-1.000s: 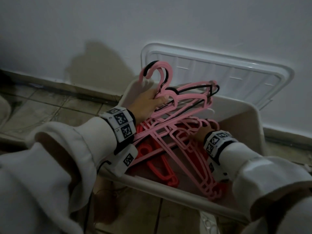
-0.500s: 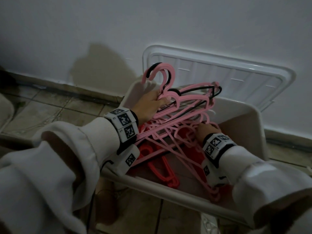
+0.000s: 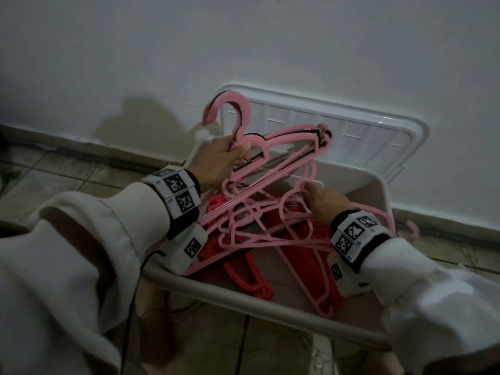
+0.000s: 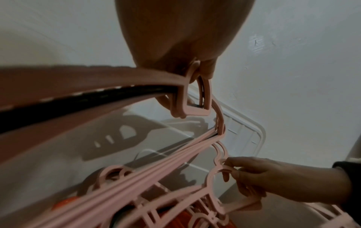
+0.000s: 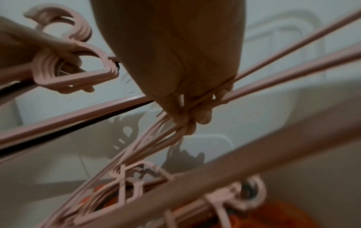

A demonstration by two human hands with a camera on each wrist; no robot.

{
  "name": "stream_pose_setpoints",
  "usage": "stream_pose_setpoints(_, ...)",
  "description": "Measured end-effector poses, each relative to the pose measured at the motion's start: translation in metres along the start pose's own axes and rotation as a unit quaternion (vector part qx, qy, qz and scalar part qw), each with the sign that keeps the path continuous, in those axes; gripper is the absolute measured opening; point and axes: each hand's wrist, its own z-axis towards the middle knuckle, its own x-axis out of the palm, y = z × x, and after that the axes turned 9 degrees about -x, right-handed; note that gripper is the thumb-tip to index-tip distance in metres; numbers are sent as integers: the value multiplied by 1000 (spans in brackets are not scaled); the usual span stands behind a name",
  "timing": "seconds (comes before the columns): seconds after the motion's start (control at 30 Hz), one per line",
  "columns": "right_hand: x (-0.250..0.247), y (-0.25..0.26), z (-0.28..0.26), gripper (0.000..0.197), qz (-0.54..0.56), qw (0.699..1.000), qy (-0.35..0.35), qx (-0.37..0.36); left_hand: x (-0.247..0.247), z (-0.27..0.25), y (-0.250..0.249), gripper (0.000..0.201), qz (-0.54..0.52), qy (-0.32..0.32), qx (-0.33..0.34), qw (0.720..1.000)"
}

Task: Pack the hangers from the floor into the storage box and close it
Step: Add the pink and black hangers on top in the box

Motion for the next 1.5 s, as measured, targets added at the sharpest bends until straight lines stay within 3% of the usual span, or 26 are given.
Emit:
stream_pose_setpoints(0.13, -18, -1, -12, 39, -100, 994, -31, -8, -3, 1, 0, 18, 13, -4, -8, 1000)
stream_pose_setpoints(0.2, -24, -4, -15, 39, -119, 993, -8, -4, -2, 0, 1, 22, 29, -4, -12, 999)
stream_pose_setpoints(0.33, -30, -19, -13, 40, -78, 994, 70, 19, -2, -2, 0, 30, 58, -3, -25, 998)
stream_pose_setpoints(0.4, -35, -26, -18, 39, -68, 995, 62, 24, -1, -2, -1, 43, 70, -7, -29, 997)
stream_pose_setpoints(0.57, -48, -33, -41, 41, -65, 998, 15, 16, 4, -7, -9, 29, 58, 1, -48, 997)
stream_pose_setpoints(0.67, -51, -45, -43, 38, -6, 1000, 0, 10, 5, -9, -13, 35, 38, -1, -50, 998)
stream_pose_setpoints(0.77, -59, -56, -48, 35, -24, 999, -16, -16, 7, -8, -14, 31, 20, 1, -57, 998)
stream_pose_setpoints(0.9, -67, -63, -52, 30, 92, 992, -70, -52, 8, -8, -13, 31, 7, -2, -55, 998)
stream_pose_setpoints(1.07, -69, -62, -50, 20, 154, 969, -133, -143, 13, -10, -14, 23, -9, 5, -61, 998)
stream_pose_setpoints(1.17, -68, -53, -48, 23, 175, 955, -131, -201, 17, -16, -21, 18, 13, 39, -57, 998)
stream_pose_setpoints(1.27, -68, -33, -46, 13, 144, 950, -124, -249, 22, -19, -24, 29, 29, 96, -72, 992)
stream_pose_setpoints(1.37, -65, -15, -43, 29, 134, 936, -141, -295, 24, -22, -28, 32, 5, 127, -95, 987)
stream_pose_setpoints(1.5, -64, -1, -36, 30, 180, 911, -154, -338, 25, -26, -31, 24, -50, 160, -107, 980)
